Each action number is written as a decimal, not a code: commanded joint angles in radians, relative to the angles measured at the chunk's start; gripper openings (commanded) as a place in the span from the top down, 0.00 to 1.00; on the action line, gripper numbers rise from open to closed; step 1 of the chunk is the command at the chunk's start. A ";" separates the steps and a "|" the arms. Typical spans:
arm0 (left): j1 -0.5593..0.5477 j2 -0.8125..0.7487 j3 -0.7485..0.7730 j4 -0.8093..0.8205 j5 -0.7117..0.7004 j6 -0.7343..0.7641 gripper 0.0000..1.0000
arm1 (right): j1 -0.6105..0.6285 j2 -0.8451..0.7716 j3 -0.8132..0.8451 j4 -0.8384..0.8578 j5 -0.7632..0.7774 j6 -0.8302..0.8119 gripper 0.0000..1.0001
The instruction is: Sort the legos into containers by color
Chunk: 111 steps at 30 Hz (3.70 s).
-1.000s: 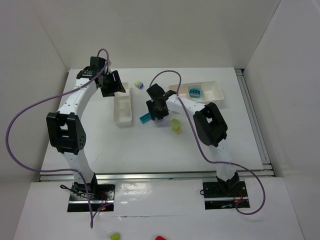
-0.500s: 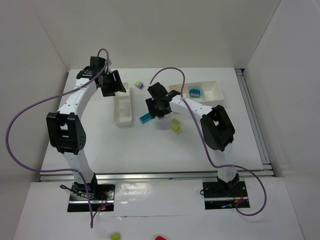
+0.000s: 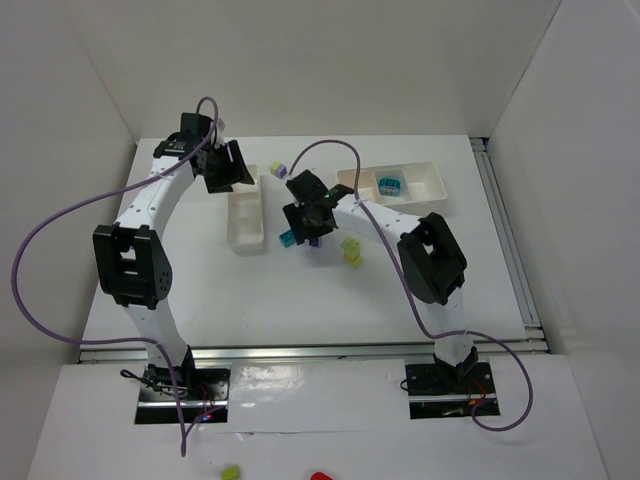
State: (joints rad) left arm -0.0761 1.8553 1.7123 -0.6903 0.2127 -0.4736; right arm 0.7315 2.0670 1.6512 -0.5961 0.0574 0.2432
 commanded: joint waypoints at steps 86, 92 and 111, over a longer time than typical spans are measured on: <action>-0.134 0.220 0.279 -0.098 -0.059 0.007 0.24 | -0.633 -0.083 0.105 0.082 0.347 0.130 0.31; -0.155 0.333 0.426 -0.107 -0.151 -0.062 0.25 | -0.633 -0.113 0.094 0.082 0.401 0.108 0.37; -0.255 0.647 0.707 0.158 -0.521 -0.134 0.24 | -0.604 -0.266 -0.001 0.110 0.239 0.110 0.29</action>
State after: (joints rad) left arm -0.3328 2.4924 2.3829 -0.6117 -0.2359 -0.6117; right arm 0.1162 1.8439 1.6478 -0.5014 0.3145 0.3542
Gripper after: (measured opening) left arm 0.762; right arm 0.711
